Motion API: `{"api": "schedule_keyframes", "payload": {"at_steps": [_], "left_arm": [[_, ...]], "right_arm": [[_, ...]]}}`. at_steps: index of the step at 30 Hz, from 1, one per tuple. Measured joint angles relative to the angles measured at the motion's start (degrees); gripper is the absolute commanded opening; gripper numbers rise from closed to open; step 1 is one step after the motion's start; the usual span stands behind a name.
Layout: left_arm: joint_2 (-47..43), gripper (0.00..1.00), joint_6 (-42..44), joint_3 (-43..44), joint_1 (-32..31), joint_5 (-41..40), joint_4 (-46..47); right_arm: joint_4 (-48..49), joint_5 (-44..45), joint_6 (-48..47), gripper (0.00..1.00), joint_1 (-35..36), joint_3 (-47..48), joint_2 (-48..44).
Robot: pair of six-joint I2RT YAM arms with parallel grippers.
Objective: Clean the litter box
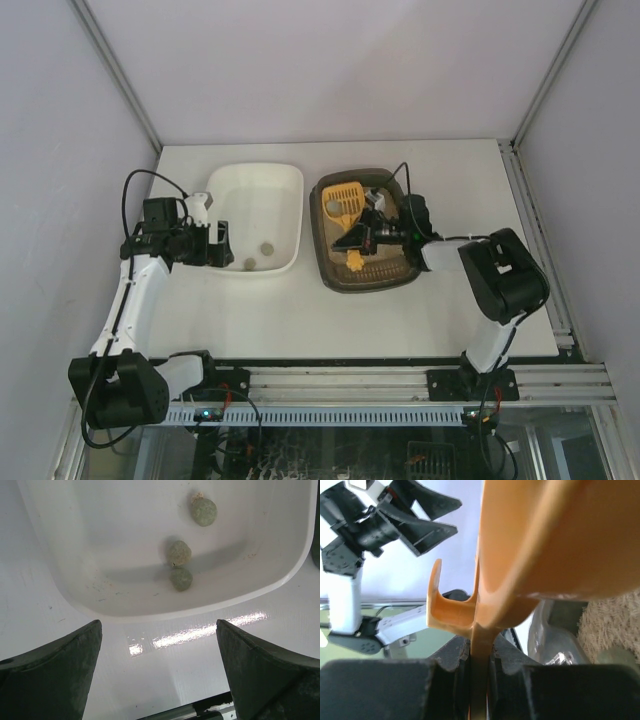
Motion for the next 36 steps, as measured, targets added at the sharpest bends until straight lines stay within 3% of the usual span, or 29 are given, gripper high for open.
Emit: {"api": "schedule_keyframes", "payload": {"at_steps": [5,12,22,27,36], "left_arm": [[-1.38,1.00,0.22,0.00,-0.04,-1.75,0.00],[-3.98,1.00,1.66,0.22,3.04,-2.93,-0.52],[-2.89,1.00,4.02,3.50,12.00,-2.56,-3.02],[-2.89,1.00,4.90,3.50,13.14,-2.58,-3.52],[-2.86,1.00,5.42,3.50,13.38,-2.29,-3.56]], "right_arm": [[-33.14,7.50,-19.39,0.00,5.73,16.33,-5.20],[-62.73,18.67,-36.06,0.00,14.14,31.08,-5.07],[-104.35,61.68,-52.09,0.00,31.04,71.25,15.52],[-117.26,81.55,-57.64,0.00,39.21,88.04,26.82],[-126.09,95.54,-61.61,0.00,41.88,89.26,32.06]]}}
